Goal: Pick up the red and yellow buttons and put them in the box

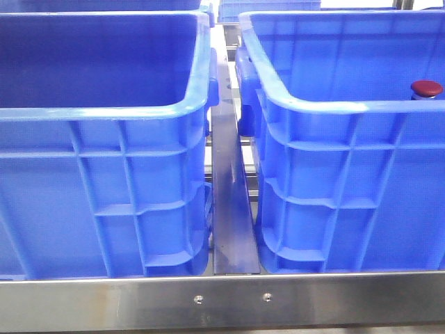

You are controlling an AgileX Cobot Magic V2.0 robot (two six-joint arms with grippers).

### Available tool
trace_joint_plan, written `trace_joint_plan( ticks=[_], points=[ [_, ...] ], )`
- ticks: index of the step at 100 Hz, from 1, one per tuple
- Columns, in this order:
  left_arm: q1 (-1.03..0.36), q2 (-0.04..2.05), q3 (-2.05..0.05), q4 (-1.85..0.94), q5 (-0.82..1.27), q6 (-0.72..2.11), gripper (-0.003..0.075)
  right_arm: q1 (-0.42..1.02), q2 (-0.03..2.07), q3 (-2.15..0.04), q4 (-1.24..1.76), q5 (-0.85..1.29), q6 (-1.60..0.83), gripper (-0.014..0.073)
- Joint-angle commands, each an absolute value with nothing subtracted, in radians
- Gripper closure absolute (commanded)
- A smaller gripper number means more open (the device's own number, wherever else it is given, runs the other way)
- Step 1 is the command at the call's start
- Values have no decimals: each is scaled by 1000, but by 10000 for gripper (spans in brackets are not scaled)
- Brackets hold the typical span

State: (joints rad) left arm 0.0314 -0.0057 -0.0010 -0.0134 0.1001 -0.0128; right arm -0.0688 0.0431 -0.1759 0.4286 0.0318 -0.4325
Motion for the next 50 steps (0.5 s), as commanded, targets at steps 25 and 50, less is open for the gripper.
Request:
trace_joint_plan(
  ticks=[25, 50],
  points=[
    [31, -36, 19, -17, 10, -12, 741, -80, 56, -19, -133, -255, 154, 663],
    [31, -36, 19, -17, 10, -12, 741, -115, -31, 34, -139, -193, 154, 663]
  ],
)
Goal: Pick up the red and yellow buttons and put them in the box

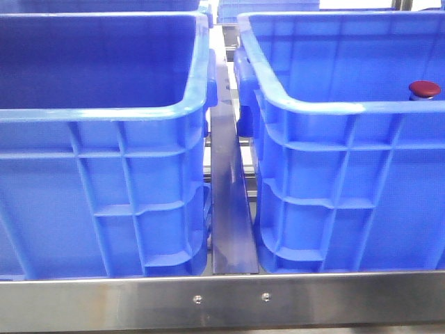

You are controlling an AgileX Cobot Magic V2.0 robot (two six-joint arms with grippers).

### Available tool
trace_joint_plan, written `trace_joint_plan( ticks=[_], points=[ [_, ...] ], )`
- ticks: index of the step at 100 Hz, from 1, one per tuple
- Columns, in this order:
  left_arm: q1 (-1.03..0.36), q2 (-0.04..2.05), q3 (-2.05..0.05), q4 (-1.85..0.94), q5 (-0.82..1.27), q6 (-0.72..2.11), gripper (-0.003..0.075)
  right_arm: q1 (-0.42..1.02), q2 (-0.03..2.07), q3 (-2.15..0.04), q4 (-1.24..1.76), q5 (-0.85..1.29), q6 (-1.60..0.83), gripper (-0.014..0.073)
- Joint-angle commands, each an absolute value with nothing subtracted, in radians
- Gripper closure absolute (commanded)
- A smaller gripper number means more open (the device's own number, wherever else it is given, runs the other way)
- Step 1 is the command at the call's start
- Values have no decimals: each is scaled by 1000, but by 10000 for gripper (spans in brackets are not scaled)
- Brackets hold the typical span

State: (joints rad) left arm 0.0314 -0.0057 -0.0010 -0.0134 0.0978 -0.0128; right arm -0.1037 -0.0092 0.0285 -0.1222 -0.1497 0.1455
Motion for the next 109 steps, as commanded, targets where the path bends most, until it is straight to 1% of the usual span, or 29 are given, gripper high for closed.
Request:
trace_joint_plan(
  ticks=[1, 29, 109],
  points=[
    [31, -36, 19, -17, 10, -12, 741, -115, -31, 35, -139, -184, 154, 663],
    [31, -36, 19, -17, 10, -12, 741, -114, -31, 35, -140, -107, 153, 663],
    [31, -36, 19, -17, 10, -12, 741, -113, -31, 34, -139, -109, 152, 663]
  ],
)
